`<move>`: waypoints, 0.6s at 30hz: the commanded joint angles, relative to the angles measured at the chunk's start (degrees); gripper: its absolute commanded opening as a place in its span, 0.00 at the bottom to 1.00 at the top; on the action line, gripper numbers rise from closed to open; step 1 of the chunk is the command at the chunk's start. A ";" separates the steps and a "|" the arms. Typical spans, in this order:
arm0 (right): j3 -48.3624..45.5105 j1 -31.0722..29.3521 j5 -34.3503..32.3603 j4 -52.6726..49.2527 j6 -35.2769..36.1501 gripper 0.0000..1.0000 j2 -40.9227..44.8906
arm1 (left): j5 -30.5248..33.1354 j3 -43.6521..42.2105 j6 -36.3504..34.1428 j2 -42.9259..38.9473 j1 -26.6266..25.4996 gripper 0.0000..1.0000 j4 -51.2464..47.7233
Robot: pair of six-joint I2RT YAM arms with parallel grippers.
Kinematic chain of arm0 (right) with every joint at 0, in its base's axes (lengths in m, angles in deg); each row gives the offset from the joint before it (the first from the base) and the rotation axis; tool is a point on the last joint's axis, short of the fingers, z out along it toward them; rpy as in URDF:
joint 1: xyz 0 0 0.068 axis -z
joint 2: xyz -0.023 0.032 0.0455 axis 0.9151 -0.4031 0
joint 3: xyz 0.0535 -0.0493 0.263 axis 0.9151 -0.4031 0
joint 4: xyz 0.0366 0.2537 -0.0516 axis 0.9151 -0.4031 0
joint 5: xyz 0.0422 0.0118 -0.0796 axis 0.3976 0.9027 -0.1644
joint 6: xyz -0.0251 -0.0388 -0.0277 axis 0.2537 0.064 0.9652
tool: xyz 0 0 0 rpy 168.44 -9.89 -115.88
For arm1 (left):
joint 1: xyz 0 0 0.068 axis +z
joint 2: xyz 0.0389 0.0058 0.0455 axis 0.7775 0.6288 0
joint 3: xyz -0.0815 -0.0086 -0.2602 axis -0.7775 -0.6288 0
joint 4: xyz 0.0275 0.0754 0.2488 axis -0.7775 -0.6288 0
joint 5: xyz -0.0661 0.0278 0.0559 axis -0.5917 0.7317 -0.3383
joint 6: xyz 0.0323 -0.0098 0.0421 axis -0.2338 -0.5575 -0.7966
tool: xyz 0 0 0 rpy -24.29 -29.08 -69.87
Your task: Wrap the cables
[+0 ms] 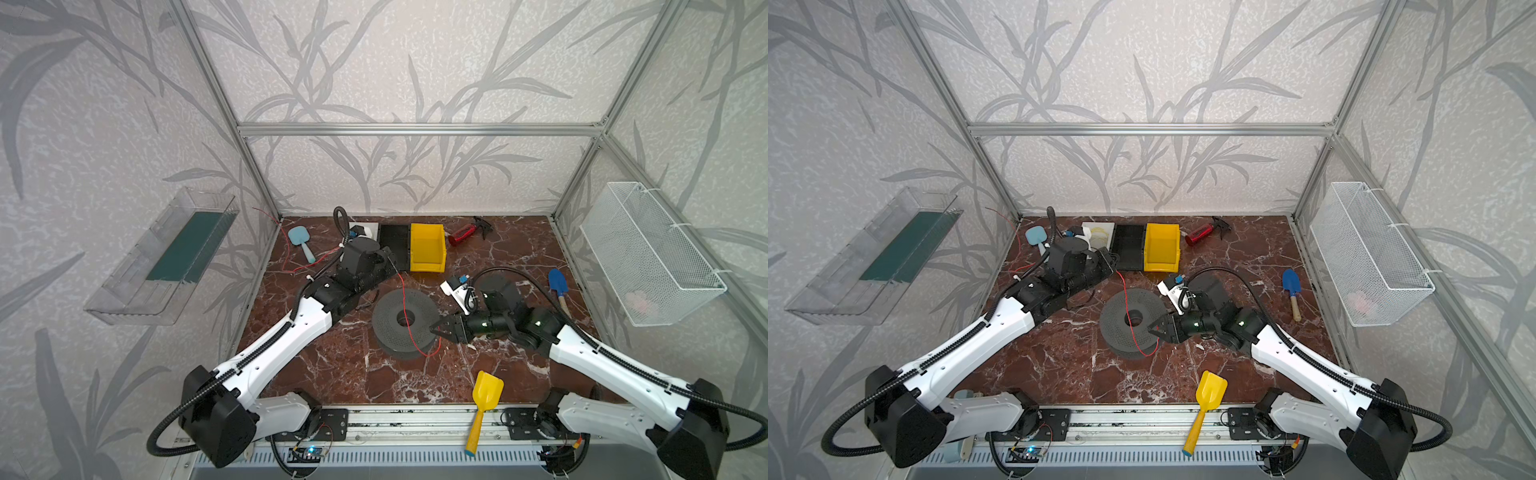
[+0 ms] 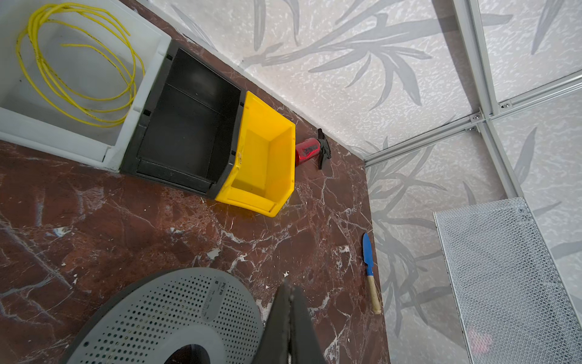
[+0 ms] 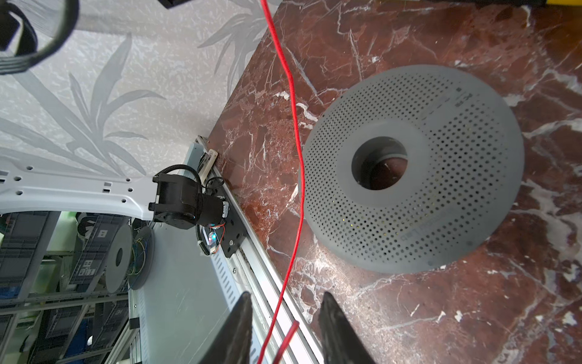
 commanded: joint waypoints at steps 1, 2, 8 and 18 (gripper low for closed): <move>-0.48 -0.48 1.26 1.64 -0.90 0.37 -0.12 | 1.71 1.66 0.34 -0.03 -0.24 0.00 0.38; -0.66 -0.48 1.35 1.90 -0.97 0.38 -0.27 | 1.69 1.59 0.35 -0.05 -0.22 0.00 0.45; -1.78 -0.74 2.48 4.63 -2.73 0.21 -0.74 | 2.07 1.04 0.85 -0.22 -0.26 0.00 0.77; -0.28 0.45 -6.45 -2.06 -2.22 0.00 5.21 | 5.20 0.76 0.59 -1.99 -0.14 0.00 -2.05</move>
